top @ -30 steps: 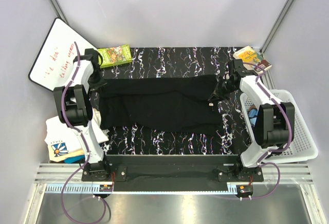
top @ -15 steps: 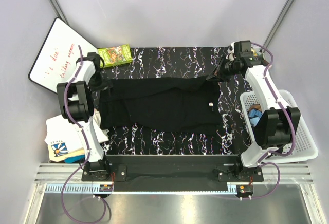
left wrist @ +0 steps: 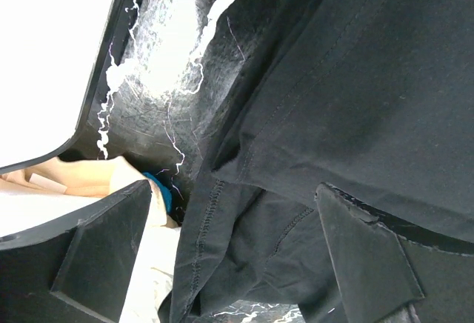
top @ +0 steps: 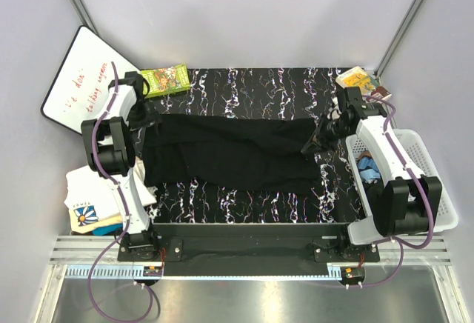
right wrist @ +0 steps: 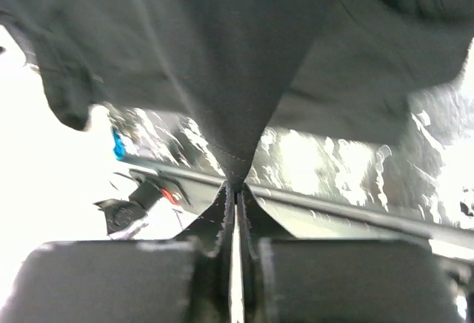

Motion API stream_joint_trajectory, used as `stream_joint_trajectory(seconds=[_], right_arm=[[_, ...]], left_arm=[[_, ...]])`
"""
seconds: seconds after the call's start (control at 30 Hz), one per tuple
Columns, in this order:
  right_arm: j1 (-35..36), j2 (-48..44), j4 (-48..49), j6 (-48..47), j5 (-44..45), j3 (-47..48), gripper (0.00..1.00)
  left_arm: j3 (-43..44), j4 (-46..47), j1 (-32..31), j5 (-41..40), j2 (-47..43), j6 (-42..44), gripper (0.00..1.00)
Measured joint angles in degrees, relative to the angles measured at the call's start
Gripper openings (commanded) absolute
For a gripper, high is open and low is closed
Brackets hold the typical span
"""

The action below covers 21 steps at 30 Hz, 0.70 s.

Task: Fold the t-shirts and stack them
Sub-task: Fold the flattened tshirt in 1/3 of the way

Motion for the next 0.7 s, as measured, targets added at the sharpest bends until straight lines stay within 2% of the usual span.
stream_joint_trajectory(seconds=[0.07, 0.1, 0.2, 0.27, 0.4, 0.47, 0.5, 0.53, 0.57, 0.63, 0.7], right_arm=[[0.0, -0.5, -2.7, -0.1, 1.0, -1.9, 0.54], [0.0, -0.5, -4.1, -0.5, 1.8, -2.4, 0.63], [0.0, -0.2, -7.5, -1.6, 4.3, -2.7, 0.82], [0.0, -0.1, -8.9, -2.7, 6.1, -2.0, 0.85], [0.0, -0.1, -8.9, -4.5, 9.3, 2.4, 0.84], [0.1, 0.3, -7.3, -5.2, 10.1, 4.6, 0.71], [0.1, 0.8, -6.4, -5.7, 10.4, 5.3, 0.49], [0.1, 1.8, -5.2, -6.2, 10.5, 5.9, 0.03], [0.1, 3.2, -3.6, -6.6, 10.4, 6.2, 0.0], [0.5, 7.6, -0.7, -7.0, 10.4, 6.5, 0.0], [1.3, 13.1, 0.9, -7.5, 10.5, 7.5, 0.0]], left_arm=[[0.2, -0.1, 0.0, 0.0, 0.0, 0.0, 0.99], [0.4, -0.3, 0.0, -0.1, 0.0, 0.0, 0.99], [1.0, -0.8, 0.0, -0.2, 0.1, 0.0, 0.99], [1.3, -0.9, -0.2, -0.5, 0.1, 0.0, 0.99], [1.2, -1.3, -1.0, -1.4, -0.8, 0.2, 0.99], [0.8, -1.4, -1.8, -2.2, -2.3, 0.6, 0.99], [0.7, -1.4, -2.4, -2.6, -3.3, 0.9, 0.98], [0.6, -1.4, -3.1, -2.8, -4.4, 1.3, 0.81], [0.7, -1.3, -3.8, -2.9, -5.3, 1.5, 0.64], [1.2, -1.0, -5.6, -3.0, -6.7, 2.7, 0.0], [2.3, -0.7, -6.8, -2.9, -6.6, 2.6, 0.0]])
